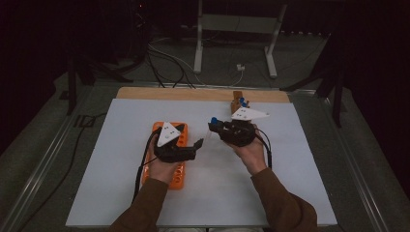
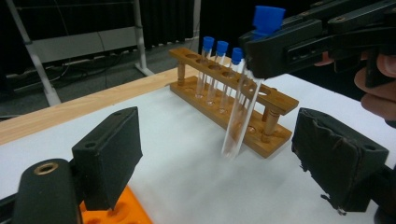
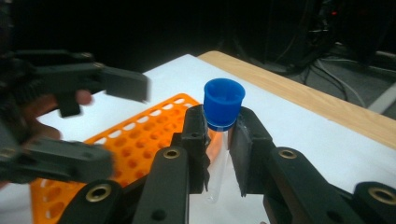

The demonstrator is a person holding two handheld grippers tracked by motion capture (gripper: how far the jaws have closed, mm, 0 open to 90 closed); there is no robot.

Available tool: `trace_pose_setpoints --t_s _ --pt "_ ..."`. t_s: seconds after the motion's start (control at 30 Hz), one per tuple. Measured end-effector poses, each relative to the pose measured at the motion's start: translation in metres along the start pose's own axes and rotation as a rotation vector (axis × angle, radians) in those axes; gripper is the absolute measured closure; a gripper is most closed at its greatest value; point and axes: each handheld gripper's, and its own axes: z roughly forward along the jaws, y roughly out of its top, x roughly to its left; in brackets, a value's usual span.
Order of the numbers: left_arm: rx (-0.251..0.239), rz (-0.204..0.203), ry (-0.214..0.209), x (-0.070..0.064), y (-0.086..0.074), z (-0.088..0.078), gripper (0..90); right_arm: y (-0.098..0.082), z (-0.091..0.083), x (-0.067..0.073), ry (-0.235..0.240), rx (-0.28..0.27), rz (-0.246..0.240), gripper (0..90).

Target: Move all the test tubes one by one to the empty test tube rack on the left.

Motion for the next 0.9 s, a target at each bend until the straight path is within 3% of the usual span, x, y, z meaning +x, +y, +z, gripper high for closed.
trace_pose_setpoints --t_s 0.27,0.37,0.63,0.77,0.87,0.9 --pt "0.018 0.037 -0.015 -0.008 0.005 0.010 43.9 0.001 0.007 0.009 0.072 0.006 0.021 76.6" --pt "0.028 0.042 -0.036 -0.008 0.004 0.013 55.8 0.001 0.008 0.010 0.079 0.005 0.020 76.6" --pt "0.049 0.060 -0.073 -0.008 0.002 0.018 76.0 0.001 0.010 0.012 0.095 0.013 0.018 76.7" --pt "0.052 0.064 -0.081 -0.008 0.001 0.018 78.0 0.001 0.011 0.012 0.101 0.016 0.006 75.2" --pt "0.054 0.053 -0.078 -0.006 0.001 0.016 78.1 0.001 0.009 0.011 0.094 0.005 0.005 60.8" --pt "0.054 0.053 -0.078 -0.006 0.001 0.016 78.2 0.001 0.009 0.011 0.094 0.005 0.005 60.8"
